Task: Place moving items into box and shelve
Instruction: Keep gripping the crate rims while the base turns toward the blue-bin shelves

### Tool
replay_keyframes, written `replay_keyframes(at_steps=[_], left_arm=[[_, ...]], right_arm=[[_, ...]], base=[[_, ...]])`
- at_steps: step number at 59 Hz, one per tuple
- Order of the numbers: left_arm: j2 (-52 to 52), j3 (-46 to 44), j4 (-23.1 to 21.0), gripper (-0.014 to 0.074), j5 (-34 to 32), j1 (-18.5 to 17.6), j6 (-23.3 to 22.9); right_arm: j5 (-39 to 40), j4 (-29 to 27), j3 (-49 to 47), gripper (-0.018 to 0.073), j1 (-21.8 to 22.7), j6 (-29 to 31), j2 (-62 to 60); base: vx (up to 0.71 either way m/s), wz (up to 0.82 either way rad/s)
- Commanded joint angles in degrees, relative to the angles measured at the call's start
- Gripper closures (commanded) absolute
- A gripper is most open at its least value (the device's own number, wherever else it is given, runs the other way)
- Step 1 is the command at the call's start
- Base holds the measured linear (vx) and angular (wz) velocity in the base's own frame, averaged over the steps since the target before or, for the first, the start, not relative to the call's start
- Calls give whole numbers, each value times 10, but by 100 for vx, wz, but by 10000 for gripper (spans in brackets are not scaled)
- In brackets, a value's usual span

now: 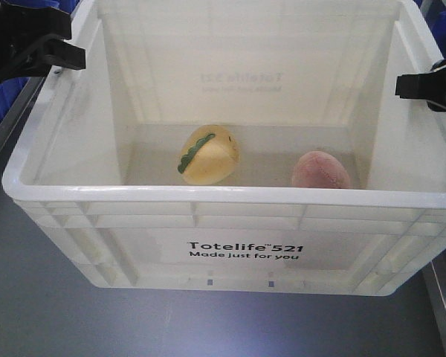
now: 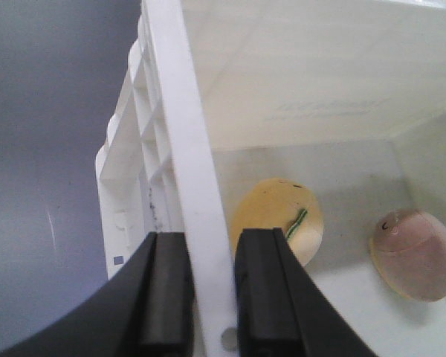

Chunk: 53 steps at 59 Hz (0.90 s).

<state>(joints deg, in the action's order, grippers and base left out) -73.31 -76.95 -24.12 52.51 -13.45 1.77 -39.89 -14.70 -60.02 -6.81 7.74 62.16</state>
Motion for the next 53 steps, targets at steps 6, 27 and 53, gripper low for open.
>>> replay_keyframes(at_steps=[6,27,53], left_arm=[[23,-22,-47,603,-62,-5,8],[23,-22,-47,603,-62,-5,8],[23,-22,-47,603,-62,-5,8]], right_arm=[[76,-26,-26,565,1,2,-14],[76,-26,-26,565,1,2,-14],[76,-26,-26,565,1,2,-14]], base=[[25,-14],[25,-14],[26,-6]])
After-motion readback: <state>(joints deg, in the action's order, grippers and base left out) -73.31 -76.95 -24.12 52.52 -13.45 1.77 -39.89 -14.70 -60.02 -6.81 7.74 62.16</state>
